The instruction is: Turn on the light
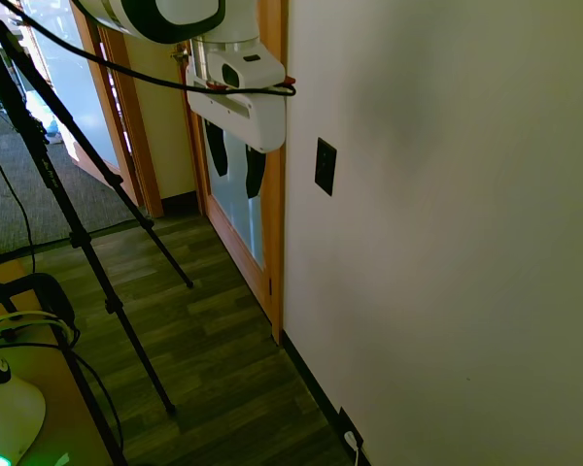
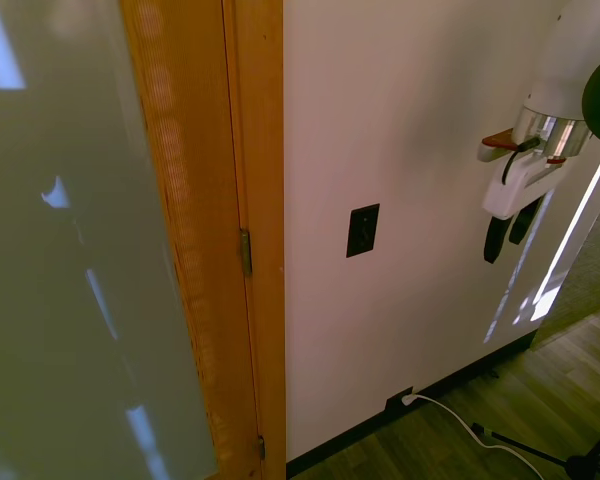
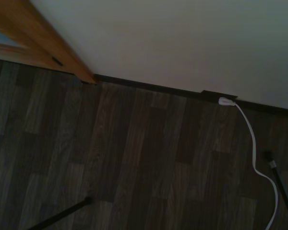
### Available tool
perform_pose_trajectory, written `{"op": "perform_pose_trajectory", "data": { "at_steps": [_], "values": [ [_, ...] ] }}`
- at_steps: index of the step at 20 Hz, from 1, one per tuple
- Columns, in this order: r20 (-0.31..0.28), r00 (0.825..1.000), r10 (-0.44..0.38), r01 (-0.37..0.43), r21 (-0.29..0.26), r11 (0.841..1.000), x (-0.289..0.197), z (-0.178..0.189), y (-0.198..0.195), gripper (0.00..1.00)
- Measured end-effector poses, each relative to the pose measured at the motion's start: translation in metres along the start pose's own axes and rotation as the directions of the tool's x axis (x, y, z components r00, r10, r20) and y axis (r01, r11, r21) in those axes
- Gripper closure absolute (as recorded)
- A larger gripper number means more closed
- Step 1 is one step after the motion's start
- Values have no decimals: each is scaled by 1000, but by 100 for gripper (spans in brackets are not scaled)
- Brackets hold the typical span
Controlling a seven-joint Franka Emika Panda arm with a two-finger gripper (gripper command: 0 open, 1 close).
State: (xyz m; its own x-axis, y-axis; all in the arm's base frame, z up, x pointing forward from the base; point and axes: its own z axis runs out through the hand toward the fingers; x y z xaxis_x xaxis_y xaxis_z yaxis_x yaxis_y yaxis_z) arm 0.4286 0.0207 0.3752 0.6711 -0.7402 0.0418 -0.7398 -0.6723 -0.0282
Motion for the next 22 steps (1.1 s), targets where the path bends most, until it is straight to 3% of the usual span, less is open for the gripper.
{"op": "perform_pose_trajectory", "data": {
  "at_steps": [4, 13, 18, 22],
  "values": [
    [-16, 1000, 0, 0, 20, 1000, 2, -1, -3, 0],
    [-162, 986, 38, -6, 191, 982, 0, 14, -47, 0],
    [-290, 954, 80, -10, 234, 972, -1, 27, -78, 0],
    [-353, 927, 125, -26, 270, 962, -6, 41, -98, 0]
  ]
}}
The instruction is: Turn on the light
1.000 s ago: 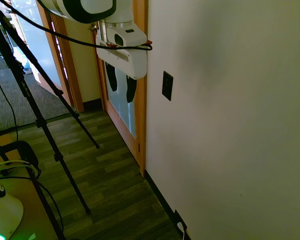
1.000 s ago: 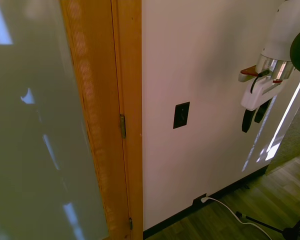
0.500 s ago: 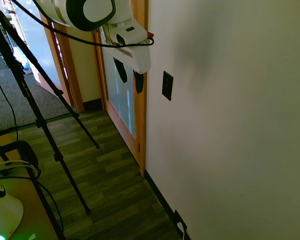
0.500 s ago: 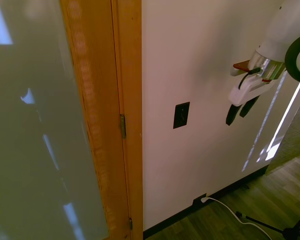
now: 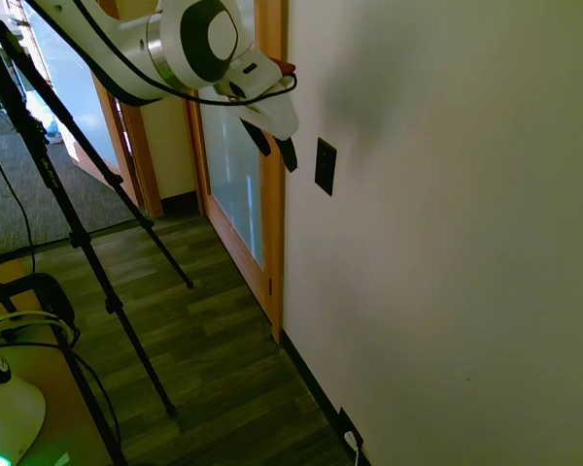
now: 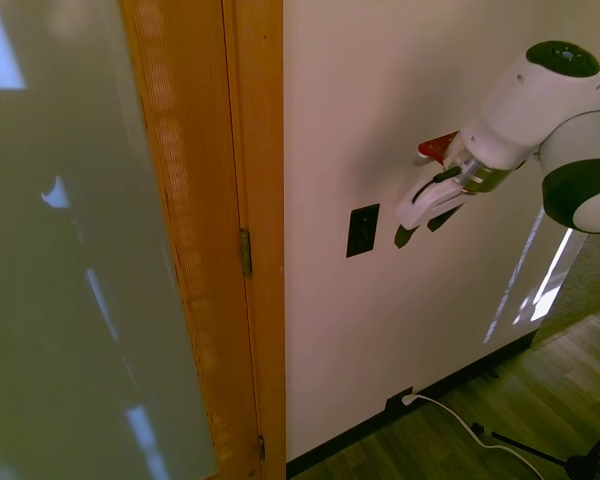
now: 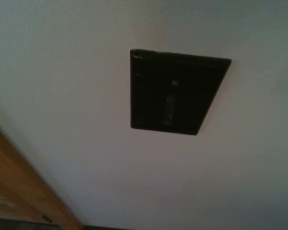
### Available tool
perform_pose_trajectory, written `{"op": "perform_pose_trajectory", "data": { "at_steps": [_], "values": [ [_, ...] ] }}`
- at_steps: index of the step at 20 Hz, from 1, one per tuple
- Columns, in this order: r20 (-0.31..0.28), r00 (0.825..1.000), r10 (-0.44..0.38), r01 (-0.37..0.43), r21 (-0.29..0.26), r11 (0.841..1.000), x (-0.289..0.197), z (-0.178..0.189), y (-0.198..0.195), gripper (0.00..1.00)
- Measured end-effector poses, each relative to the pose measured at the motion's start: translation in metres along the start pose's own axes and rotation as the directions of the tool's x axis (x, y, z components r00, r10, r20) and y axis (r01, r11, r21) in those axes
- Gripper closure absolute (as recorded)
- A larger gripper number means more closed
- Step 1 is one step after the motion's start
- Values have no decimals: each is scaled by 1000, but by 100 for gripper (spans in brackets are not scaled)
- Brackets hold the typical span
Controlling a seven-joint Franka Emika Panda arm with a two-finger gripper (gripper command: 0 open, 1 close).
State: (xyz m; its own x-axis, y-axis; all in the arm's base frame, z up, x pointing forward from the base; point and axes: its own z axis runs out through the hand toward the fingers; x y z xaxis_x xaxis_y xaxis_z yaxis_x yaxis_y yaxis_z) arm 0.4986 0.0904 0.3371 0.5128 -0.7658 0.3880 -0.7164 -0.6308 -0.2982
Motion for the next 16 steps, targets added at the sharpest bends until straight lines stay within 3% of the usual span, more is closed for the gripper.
{"op": "perform_pose_trajectory", "data": {
  "at_steps": [4, 16],
  "values": [
    [-15, 999, 39, -39, 47, 998, -9, 20, -9, 0],
    [-63, 993, 103, -98, 78, 992, -1, 45, -15, 0]
  ]
}}
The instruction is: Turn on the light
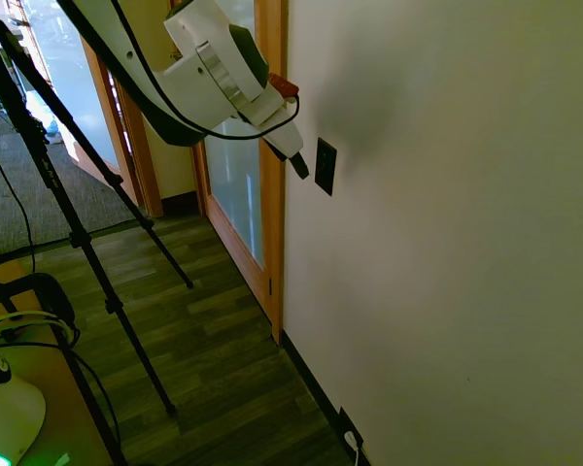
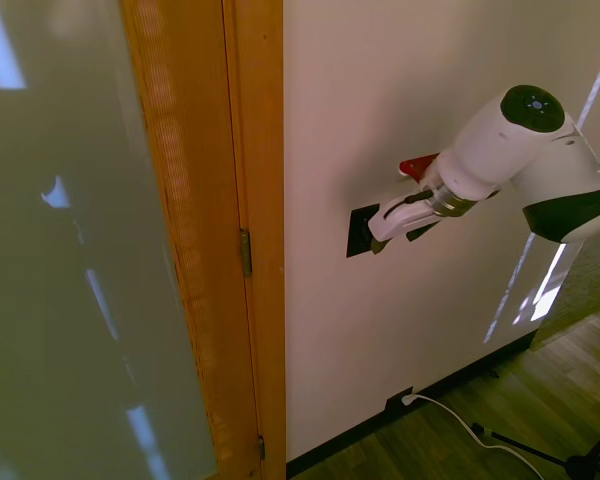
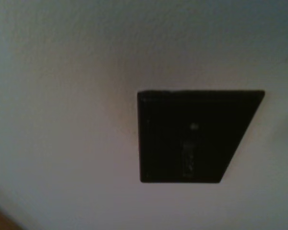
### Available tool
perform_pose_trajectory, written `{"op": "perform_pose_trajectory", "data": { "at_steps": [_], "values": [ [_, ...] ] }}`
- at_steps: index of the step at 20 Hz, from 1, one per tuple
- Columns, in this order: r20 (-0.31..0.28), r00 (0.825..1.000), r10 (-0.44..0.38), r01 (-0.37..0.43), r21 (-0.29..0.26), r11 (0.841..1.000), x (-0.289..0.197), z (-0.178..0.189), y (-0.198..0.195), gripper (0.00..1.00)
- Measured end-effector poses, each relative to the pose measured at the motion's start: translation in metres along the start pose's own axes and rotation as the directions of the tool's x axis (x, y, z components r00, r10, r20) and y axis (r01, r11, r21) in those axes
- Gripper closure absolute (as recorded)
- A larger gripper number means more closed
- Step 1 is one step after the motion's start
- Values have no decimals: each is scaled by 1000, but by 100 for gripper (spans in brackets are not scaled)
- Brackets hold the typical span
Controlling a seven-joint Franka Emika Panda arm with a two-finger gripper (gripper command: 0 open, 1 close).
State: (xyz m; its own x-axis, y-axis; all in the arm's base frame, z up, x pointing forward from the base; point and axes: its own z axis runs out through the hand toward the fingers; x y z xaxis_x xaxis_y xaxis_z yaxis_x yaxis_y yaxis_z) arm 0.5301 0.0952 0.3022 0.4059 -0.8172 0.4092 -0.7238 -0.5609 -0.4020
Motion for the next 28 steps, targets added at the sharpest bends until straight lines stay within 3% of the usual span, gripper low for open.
{"op": "perform_pose_trajectory", "data": {
  "at_steps": [8, 17, 18, 28],
  "values": [
    [6, 1000, 26, -26, -2, 1000, 11, 41, -21, 0],
    [13, 999, 44, -44, -27, 999, 26, 64, -29, 0],
    [17, 999, 41, -40, -31, 999, 25, 65, -30, 100],
    [32, 999, 35, -34, -46, 998, 25, 66, -34, 100]
  ]
}}
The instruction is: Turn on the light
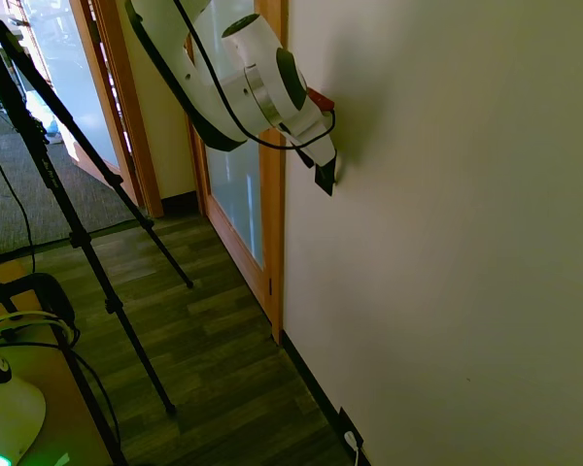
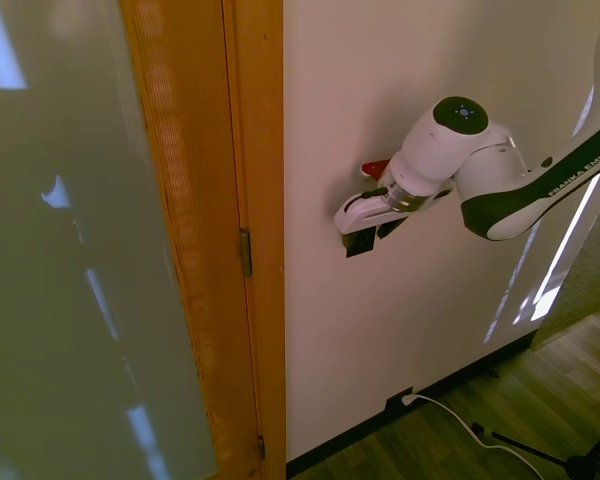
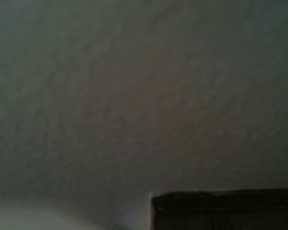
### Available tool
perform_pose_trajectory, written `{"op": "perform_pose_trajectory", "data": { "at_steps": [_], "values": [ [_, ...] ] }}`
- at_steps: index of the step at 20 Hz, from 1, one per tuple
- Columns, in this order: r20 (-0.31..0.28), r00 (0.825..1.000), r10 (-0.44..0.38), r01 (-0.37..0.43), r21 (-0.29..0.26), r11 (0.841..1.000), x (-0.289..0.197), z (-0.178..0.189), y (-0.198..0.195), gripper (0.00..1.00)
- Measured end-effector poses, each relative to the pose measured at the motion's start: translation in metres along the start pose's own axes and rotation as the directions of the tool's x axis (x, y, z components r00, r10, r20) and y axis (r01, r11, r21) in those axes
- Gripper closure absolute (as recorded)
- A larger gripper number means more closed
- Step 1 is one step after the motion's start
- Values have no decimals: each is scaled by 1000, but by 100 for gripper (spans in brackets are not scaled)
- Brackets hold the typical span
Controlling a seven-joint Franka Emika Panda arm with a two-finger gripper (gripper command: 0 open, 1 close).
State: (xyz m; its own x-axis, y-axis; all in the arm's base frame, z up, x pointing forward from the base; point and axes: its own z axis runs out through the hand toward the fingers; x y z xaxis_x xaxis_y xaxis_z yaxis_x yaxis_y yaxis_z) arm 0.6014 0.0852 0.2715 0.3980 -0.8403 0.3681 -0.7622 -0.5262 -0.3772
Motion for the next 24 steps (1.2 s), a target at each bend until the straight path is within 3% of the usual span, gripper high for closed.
{"op": "perform_pose_trajectory", "data": {
  "at_steps": [24],
  "values": [
    [13, 1000, 7, -7, -23, 1000, 1, -1, -1, 100]
  ]
}}
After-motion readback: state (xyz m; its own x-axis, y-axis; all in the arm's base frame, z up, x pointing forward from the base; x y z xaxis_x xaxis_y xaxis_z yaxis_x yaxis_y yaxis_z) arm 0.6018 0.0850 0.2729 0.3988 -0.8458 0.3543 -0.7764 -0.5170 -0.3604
